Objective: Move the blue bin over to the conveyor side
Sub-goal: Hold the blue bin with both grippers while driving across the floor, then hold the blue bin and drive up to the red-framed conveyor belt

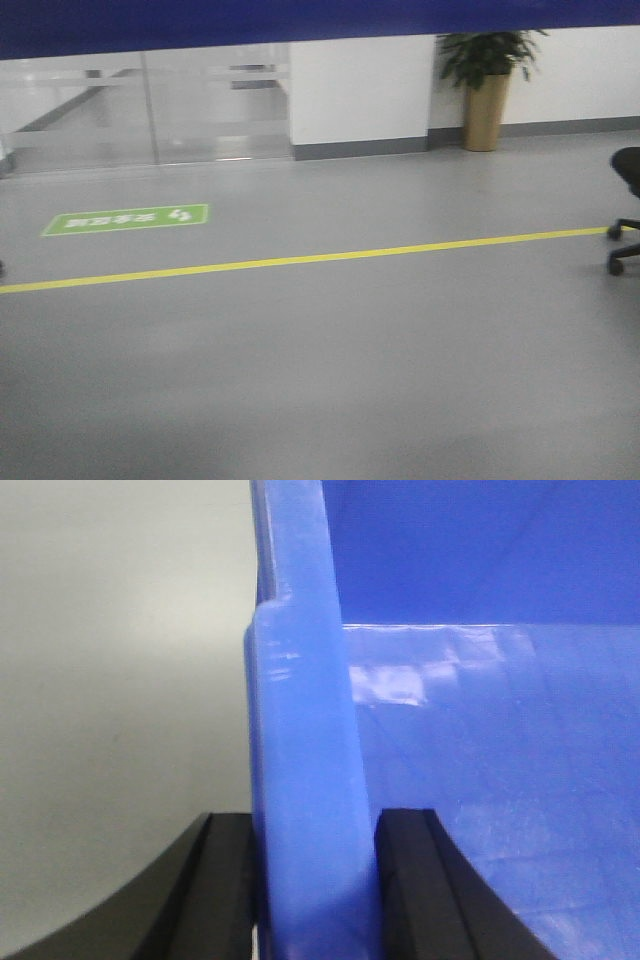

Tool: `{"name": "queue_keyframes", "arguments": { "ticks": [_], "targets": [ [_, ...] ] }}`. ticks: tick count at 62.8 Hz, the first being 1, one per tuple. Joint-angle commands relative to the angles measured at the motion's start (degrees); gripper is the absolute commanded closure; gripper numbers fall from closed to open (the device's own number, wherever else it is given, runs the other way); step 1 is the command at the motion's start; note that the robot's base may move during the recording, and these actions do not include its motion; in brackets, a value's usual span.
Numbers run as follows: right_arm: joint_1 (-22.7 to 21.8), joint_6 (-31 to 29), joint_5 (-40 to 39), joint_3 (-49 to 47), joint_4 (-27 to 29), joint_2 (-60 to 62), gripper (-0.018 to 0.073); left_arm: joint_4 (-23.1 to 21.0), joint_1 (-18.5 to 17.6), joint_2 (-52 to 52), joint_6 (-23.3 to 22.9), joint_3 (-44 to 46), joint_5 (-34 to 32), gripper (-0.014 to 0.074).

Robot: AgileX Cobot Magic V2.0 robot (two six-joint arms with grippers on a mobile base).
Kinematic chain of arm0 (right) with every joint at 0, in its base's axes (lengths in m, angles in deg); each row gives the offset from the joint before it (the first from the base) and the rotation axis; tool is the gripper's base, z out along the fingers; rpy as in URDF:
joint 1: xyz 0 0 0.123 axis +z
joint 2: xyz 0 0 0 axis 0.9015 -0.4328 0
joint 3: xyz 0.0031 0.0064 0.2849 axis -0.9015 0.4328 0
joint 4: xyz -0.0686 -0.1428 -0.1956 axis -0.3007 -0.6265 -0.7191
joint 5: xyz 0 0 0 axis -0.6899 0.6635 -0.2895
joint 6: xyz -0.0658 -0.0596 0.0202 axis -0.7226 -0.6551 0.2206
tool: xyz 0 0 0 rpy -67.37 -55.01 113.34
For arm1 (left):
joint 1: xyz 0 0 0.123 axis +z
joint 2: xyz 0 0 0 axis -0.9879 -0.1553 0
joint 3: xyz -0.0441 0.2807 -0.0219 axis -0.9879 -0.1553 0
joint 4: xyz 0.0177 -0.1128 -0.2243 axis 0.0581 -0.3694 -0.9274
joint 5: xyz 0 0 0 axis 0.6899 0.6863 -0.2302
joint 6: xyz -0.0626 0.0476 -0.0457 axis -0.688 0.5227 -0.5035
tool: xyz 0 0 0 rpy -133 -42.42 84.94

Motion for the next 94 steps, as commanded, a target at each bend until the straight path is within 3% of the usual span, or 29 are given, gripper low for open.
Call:
{"name": "queue_keyframes", "arguments": {
  "ticks": [1,94],
  "targets": [
    [0.0,-0.4,-5.2,-0.9,-1.3,1.3,0.0638,-2.2,-0.3,1.4,0.8,0.9,-5.4,0.0616],
    [0.0,-0.4,-5.2,-0.9,-1.3,1.3,0.0638,-2.0,-0.3,1.4,0.8,0.9,-5.5,0.0616]
  ]
}}
